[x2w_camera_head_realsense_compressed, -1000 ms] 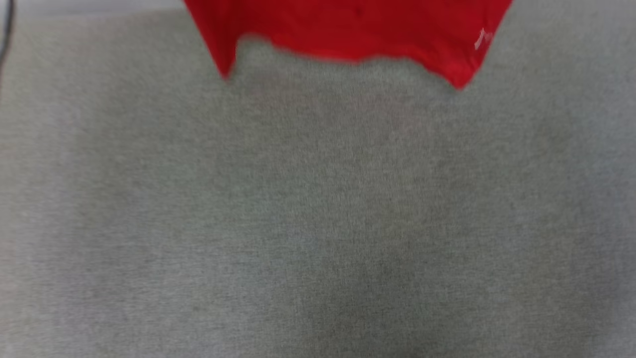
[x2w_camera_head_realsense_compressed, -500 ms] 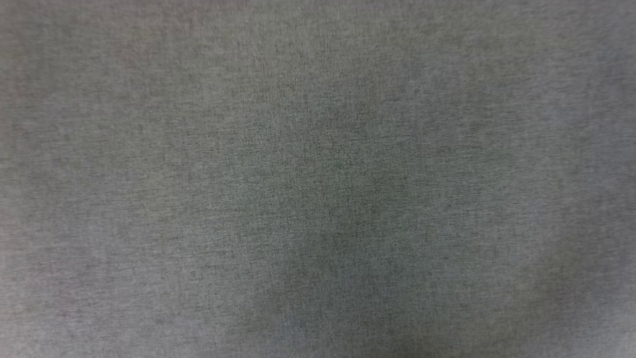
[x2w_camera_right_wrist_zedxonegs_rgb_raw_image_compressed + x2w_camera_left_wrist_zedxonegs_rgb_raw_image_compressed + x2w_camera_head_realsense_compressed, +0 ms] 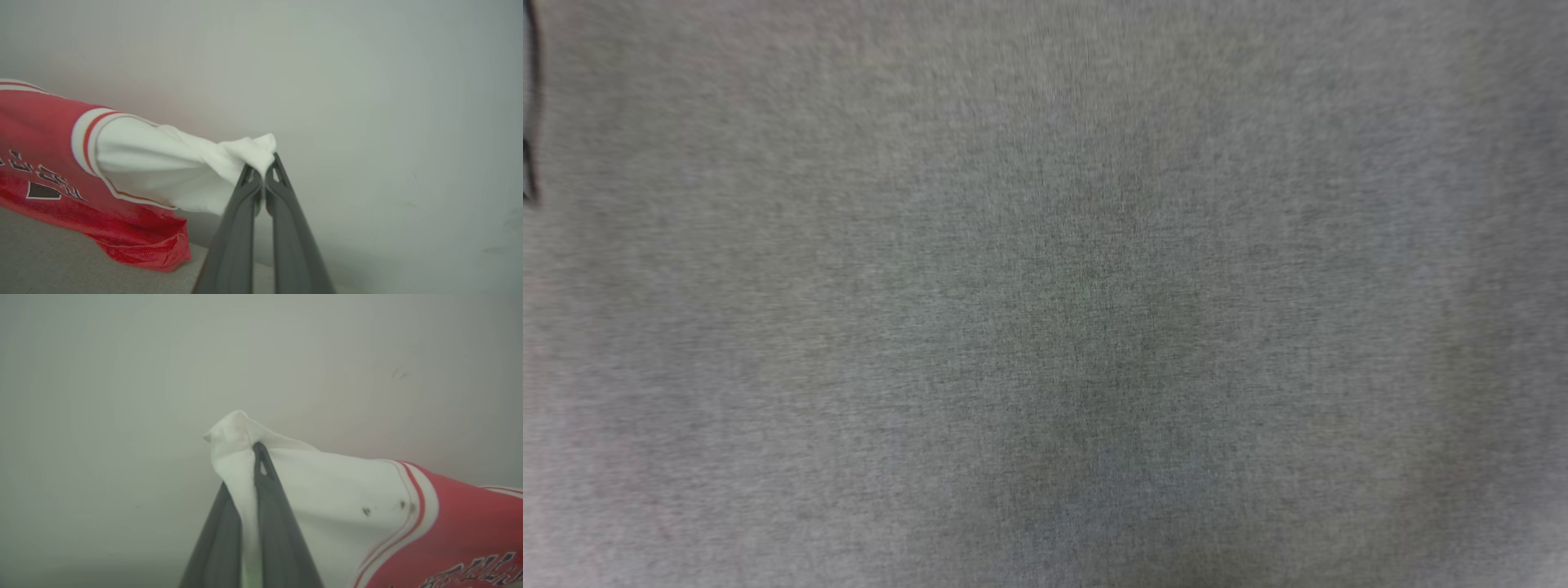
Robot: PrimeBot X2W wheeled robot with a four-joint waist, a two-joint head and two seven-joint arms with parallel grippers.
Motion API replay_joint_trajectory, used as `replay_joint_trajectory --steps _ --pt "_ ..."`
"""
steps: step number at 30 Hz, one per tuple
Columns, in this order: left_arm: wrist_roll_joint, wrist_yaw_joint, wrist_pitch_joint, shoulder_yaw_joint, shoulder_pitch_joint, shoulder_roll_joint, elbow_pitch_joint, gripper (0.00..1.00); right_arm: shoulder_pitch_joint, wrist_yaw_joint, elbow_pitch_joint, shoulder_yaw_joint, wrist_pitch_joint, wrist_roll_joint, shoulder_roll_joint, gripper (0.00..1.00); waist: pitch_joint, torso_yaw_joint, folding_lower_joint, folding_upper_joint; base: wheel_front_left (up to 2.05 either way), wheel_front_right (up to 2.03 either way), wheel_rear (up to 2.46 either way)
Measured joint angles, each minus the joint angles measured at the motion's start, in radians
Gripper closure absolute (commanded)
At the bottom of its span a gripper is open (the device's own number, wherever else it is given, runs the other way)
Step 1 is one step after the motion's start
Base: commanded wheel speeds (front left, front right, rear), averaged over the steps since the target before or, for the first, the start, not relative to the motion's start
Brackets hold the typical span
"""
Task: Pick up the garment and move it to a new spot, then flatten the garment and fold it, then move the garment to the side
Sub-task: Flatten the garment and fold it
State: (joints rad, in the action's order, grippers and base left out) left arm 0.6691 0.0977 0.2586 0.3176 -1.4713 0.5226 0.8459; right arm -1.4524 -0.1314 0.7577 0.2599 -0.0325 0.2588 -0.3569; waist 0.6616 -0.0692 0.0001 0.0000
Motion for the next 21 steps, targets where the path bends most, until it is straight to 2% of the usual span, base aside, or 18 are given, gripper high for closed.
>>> replay_joint_trajectory --steps 4,8,13,16,21 --pt "-0.005 0.008 0.002 -0.07 0.193 0.001 -0.092 1.0 0.173 0.0 -0.032 0.024 -0.016 0.052 -0.028 1.0 -0.065 0.006 0.0 0.0 0.0 0.0 0.0" --pt "-0.021 -0.012 0.003 -0.161 0.459 -0.044 -0.219 1.0 0.379 0.0 -0.099 0.026 -0.007 0.086 -0.069 1.0 -0.149 0.017 -0.0001 0.0 0.0 0.0 0.0" --pt "-0.058 -0.041 0.003 -0.257 0.795 -0.095 -0.372 1.0 0.657 0.0 -0.224 -0.015 0.06 0.129 -0.081 1.0 -0.268 0.026 -0.0002 0.0 0.0 0.0 0.0" --pt "-0.076 -0.056 0.003 -0.269 0.991 -0.121 -0.444 1.0 0.823 0.0 -0.311 -0.057 0.115 0.134 -0.077 1.0 -0.339 0.027 -0.0002 0.0 0.0 0.0 0.0" --pt "-0.083 -0.112 -0.028 -0.252 1.27 -0.143 -0.562 1.0 1.089 0.0 -0.458 -0.145 0.222 0.129 -0.037 1.0 -0.447 0.022 -0.0005 0.0 0.0 0.0 0.0"
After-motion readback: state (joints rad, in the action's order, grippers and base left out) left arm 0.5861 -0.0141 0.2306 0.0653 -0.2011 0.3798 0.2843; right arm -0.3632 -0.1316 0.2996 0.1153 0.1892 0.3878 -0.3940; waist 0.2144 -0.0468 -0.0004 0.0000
